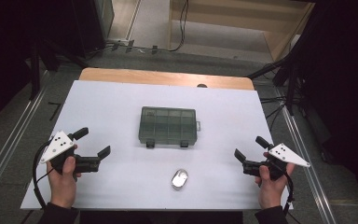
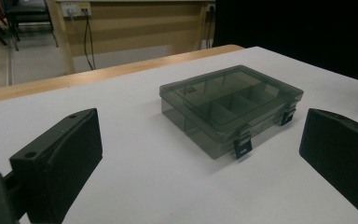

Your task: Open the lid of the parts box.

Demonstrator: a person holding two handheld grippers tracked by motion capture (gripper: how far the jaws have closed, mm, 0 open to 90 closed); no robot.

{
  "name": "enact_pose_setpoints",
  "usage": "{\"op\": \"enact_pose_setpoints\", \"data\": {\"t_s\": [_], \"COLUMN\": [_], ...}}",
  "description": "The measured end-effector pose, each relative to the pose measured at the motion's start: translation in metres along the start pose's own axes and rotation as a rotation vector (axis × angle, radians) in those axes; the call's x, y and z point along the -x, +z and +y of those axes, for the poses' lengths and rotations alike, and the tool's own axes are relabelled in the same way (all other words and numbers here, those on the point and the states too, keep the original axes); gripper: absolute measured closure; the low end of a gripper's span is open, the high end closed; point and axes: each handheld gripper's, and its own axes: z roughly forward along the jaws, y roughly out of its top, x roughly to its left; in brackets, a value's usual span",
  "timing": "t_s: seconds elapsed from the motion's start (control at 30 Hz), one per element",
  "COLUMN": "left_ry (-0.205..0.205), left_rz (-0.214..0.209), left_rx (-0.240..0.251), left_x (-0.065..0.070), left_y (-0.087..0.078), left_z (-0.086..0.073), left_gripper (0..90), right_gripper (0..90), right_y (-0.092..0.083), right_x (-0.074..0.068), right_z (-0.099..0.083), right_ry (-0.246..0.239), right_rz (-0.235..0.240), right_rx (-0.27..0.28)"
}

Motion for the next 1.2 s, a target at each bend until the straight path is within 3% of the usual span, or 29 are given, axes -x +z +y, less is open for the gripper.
{"op": "enact_pose_setpoints", "data": {"t_s": [0.23,0.6,0.7,0.97,1.13,1.2], "left_ry": [0.020,0.013,-0.005,-0.042,-0.080,-0.091], "left_rz": [-0.007,-0.042,-0.030,-0.054,-0.057,-0.062], "left_rx": [-0.003,-0.022,-0.019,-0.016,-0.028,-0.029], "left_x": [0.009,0.017,0.019,0.021,0.019,0.018], "left_y": [0.013,0.033,0.038,0.049,0.056,0.059], "left_z": [0.011,0.022,0.024,0.032,0.034,0.034], "left_gripper": [0.0,0.0,6.3,16.4,31.6,38.5], "right_gripper": [0.0,0.0,0.0,0.0,0.0,19.6], "right_y": [0.011,0.023,0.028,0.042,0.054,0.057], "right_x": [-0.008,-0.015,-0.017,-0.023,-0.028,-0.030], "right_z": [0.009,0.019,0.022,0.029,0.034,0.036], "right_ry": [-0.010,-0.016,-0.010,0.008,-0.008,0.006], "right_rz": [0.024,0.044,0.053,0.098,0.107,0.098], "right_rx": [0.004,0.008,0.008,-0.002,-0.023,-0.014]}}
